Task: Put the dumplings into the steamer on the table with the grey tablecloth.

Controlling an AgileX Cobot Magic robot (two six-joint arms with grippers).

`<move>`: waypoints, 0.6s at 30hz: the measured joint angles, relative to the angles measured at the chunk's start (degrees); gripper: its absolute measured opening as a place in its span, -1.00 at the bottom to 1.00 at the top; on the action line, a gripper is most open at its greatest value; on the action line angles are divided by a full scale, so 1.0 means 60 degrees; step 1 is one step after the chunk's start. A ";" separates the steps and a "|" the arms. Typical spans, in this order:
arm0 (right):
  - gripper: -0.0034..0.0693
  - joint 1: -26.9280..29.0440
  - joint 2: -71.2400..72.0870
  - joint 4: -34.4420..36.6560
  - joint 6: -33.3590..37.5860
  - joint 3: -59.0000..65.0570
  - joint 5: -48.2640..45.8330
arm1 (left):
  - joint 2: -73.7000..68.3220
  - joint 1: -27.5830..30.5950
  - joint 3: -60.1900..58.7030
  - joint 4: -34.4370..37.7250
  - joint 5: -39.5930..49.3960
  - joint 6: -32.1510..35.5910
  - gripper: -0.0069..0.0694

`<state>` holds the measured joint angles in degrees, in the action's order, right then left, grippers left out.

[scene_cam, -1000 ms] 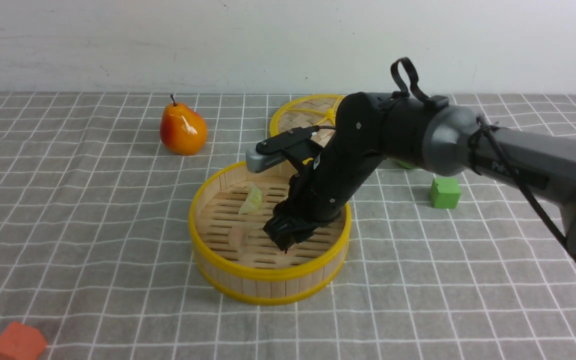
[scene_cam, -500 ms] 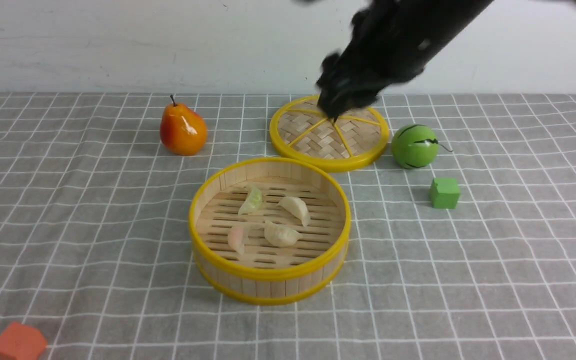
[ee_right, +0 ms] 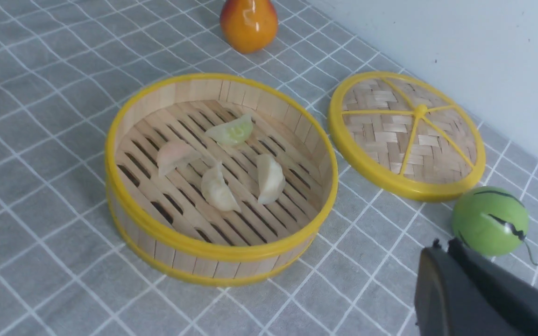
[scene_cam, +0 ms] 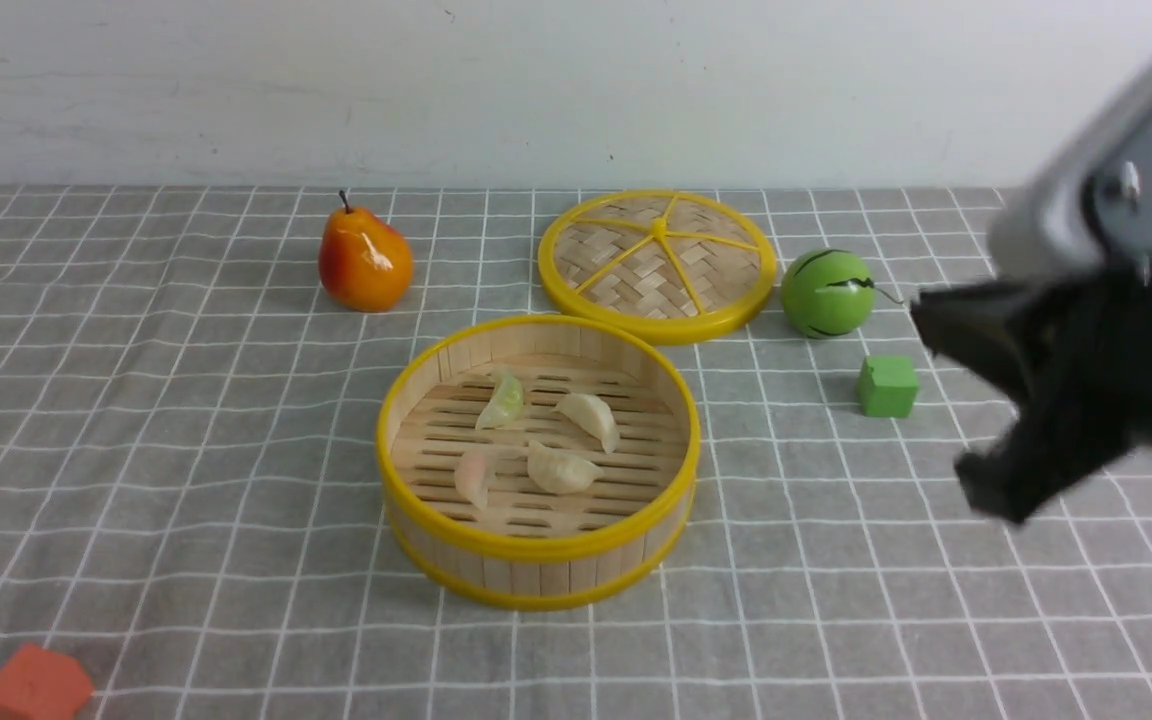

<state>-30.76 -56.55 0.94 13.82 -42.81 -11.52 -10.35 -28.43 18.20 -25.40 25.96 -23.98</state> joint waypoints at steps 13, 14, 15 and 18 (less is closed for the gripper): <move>-0.95 0.1291 0.2258 0.0779 0.0318 0.7105 0.6292 | 0.0000 0.0000 0.0000 0.0000 0.0072 0.0000 -0.71; -0.95 0.1523 0.2842 0.1224 0.0741 0.7321 0.6310 | 0.0000 0.0000 0.0000 0.0009 0.0081 0.0000 -0.71; -0.94 0.1631 0.3062 0.1462 0.0954 0.7337 0.6271 | 0.0000 0.0000 0.0000 0.0009 0.0092 0.0000 -0.70; -0.94 0.2154 0.4578 0.2068 0.2098 0.7344 0.5495 | 0.0000 0.0000 0.0000 0.0009 0.0191 0.0000 -0.69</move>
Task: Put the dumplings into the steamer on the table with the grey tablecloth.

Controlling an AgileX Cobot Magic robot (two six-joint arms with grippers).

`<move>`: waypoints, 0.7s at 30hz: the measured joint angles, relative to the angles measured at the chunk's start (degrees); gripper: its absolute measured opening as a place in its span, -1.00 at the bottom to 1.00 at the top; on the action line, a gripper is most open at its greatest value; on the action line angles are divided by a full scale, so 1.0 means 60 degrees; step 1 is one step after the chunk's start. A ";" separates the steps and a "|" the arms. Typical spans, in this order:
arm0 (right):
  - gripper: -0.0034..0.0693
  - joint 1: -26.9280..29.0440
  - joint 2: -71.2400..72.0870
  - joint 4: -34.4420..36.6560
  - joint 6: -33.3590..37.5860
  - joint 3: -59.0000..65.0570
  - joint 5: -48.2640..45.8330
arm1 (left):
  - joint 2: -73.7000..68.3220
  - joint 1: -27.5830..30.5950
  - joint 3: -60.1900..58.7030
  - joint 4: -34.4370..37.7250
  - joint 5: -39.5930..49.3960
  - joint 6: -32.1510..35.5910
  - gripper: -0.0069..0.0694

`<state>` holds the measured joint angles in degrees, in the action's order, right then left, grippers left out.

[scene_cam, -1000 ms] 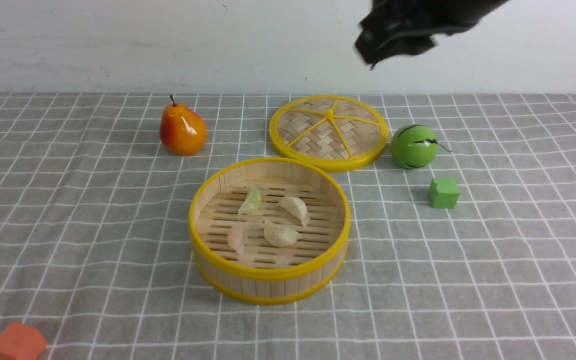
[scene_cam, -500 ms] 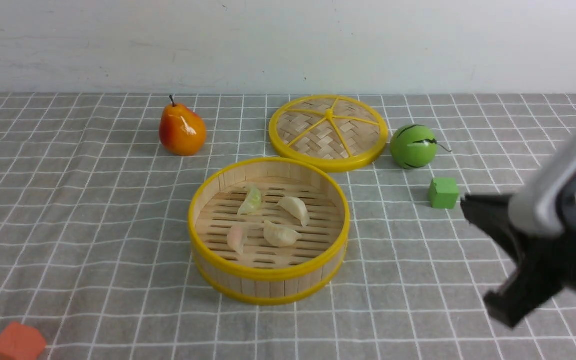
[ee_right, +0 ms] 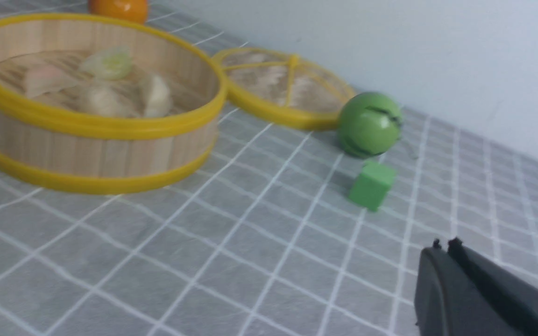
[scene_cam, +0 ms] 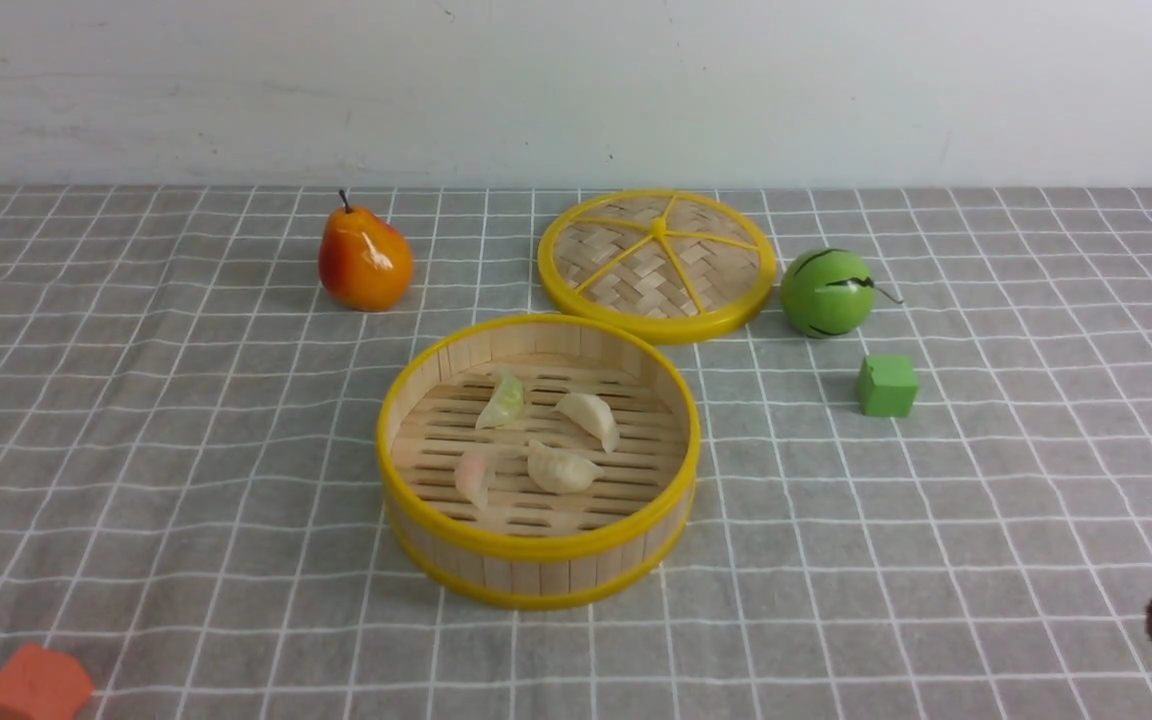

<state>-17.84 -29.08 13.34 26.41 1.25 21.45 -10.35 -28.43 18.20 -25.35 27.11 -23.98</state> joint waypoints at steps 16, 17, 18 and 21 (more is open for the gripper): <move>-0.93 0.2583 0.4937 -0.2064 -0.4561 0.0016 -0.6960 | 0.0000 0.0000 0.0000 0.0000 0.0159 0.0000 -0.64; -0.93 0.2594 0.4937 -0.2101 -0.4686 0.0009 -0.6992 | 0.0000 0.0000 0.0000 0.0000 0.0168 0.0000 -0.64; -0.93 0.2594 0.4937 -0.2107 -0.4761 0.0005 -0.7015 | 0.0000 0.0000 0.0000 0.0000 0.0168 0.0000 -0.63; -0.92 0.2594 0.4940 -0.2144 -0.4869 -0.0003 -0.7052 | 0.0000 0.0000 0.0000 0.0000 0.0168 0.0000 -0.63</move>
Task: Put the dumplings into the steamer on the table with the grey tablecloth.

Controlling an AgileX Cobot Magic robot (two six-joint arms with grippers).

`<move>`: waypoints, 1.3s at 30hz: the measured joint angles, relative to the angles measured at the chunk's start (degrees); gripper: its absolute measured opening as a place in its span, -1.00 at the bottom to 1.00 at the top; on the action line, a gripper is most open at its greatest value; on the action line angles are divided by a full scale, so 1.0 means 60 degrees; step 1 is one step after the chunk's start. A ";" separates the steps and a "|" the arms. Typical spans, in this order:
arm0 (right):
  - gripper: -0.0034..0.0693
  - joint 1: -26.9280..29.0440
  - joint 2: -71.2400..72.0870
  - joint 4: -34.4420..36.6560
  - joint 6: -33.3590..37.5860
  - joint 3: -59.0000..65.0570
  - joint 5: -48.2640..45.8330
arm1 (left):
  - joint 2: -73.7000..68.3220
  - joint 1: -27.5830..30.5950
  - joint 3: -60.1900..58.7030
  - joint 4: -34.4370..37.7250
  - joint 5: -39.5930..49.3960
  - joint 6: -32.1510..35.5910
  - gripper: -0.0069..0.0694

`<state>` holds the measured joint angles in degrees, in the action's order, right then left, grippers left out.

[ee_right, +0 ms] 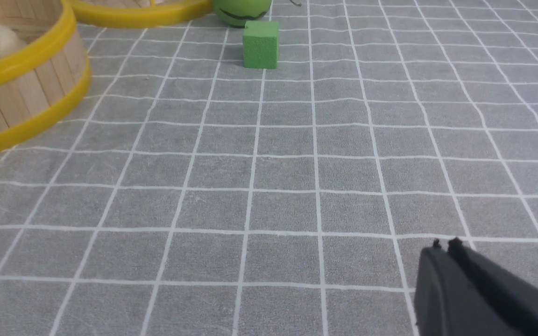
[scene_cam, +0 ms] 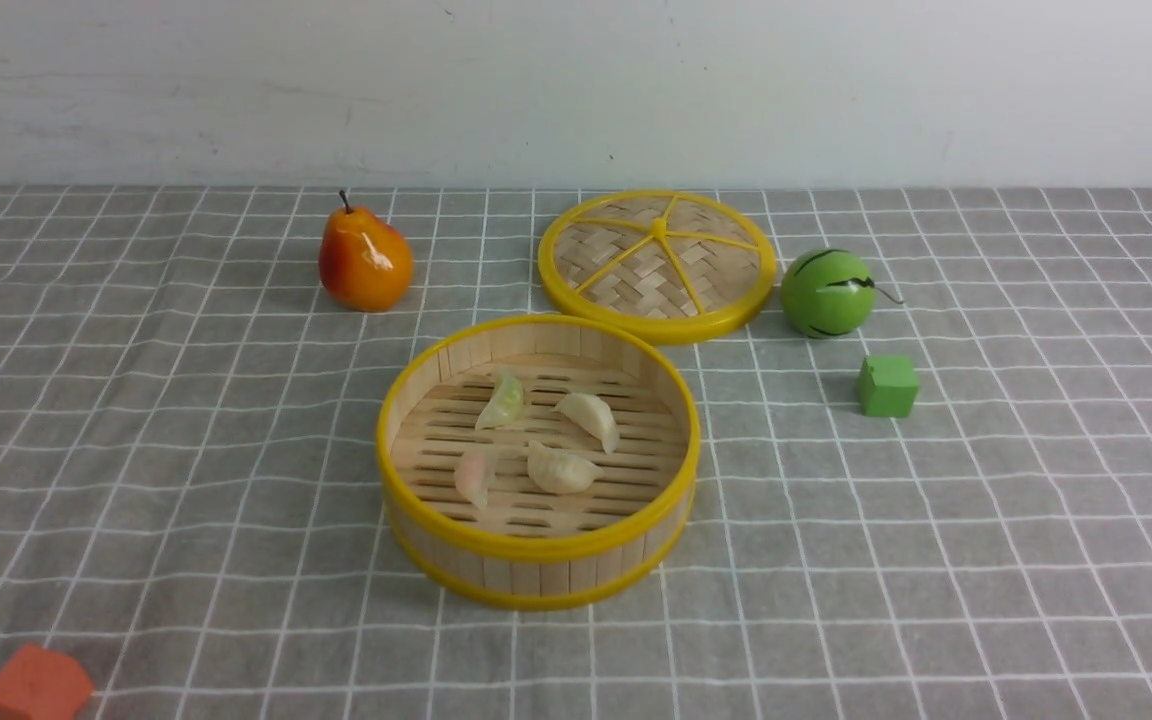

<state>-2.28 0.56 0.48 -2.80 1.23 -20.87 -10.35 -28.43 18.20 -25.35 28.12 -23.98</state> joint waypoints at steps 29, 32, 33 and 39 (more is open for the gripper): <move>-0.85 0.0000 0.0010 -0.0017 -0.0159 -0.0022 -0.0085 | 0.1828 0.2419 -0.1834 0.1907 0.0001 0.0009 -0.61; -0.85 0.0000 0.0010 -0.0017 -0.0159 -0.0022 -0.0085 | 0.1828 0.3275 -0.2549 0.2761 -0.0642 0.0089 -0.72; -0.85 0.0000 0.0010 -0.0017 -0.0159 -0.0022 -0.0085 | 0.1828 0.3512 -0.2840 0.3094 -0.0952 0.0206 -0.77; -0.82 0.0000 0.0010 -0.0017 -0.0159 -0.0022 -0.0085 | 0.1828 0.3911 -0.3304 0.4225 -0.0951 0.1514 -0.86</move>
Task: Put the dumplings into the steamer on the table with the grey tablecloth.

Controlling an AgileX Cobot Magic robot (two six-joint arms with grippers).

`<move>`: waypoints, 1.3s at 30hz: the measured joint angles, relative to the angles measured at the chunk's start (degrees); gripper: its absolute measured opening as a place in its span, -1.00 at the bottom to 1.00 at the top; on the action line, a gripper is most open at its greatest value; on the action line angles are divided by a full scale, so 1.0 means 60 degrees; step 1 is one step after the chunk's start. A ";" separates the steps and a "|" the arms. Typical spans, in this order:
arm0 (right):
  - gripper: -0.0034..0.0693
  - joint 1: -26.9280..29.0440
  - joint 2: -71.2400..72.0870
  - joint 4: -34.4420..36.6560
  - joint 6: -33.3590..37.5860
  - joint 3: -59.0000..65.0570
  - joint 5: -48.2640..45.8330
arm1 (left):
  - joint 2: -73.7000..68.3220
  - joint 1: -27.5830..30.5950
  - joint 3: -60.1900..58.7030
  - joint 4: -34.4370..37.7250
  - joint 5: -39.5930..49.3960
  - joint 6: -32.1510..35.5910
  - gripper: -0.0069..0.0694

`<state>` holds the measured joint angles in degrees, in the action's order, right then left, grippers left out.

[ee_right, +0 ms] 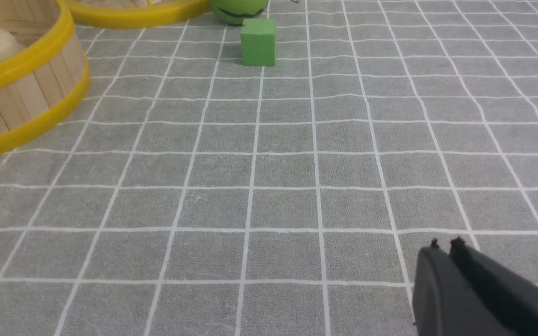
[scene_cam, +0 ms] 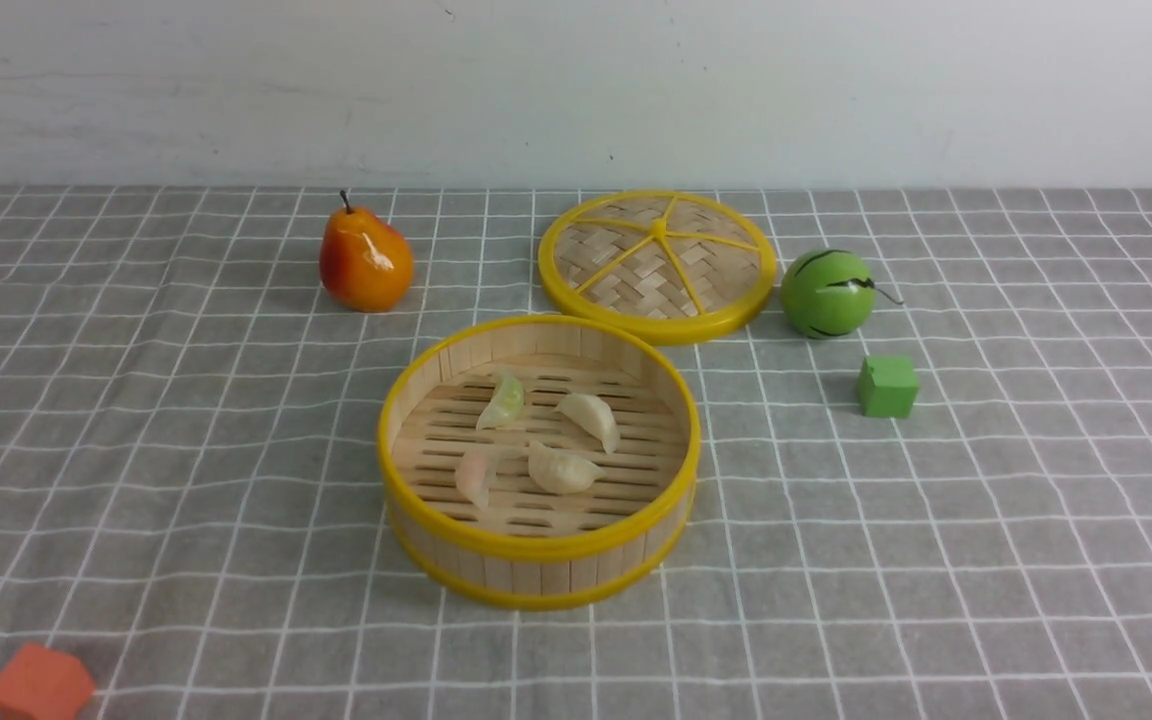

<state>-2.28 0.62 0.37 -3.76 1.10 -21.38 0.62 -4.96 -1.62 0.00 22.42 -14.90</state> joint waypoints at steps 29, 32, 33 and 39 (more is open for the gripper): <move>-0.71 0.0000 0.0000 0.0000 0.0000 0.0000 0.0000 | 0.0000 0.0000 0.0000 0.0135 0.0077 0.1152 -0.86; -0.69 0.0000 0.0000 0.0000 0.0000 0.0000 0.0000 | 0.0000 0.0000 0.0000 0.0135 0.0077 0.1152 -0.86; -0.69 0.0000 0.0000 0.0000 0.0000 0.0000 0.0000 | 0.0000 0.0000 0.0000 0.0135 0.0077 0.1152 -0.86; -0.67 0.0000 0.0000 0.0000 0.0000 0.0000 0.0000 | 0.0000 0.0000 0.0000 0.0135 0.0077 0.1152 -0.86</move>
<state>-2.28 0.62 0.37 -3.76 1.10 -21.38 0.62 -4.96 -1.62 0.81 22.88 -7.98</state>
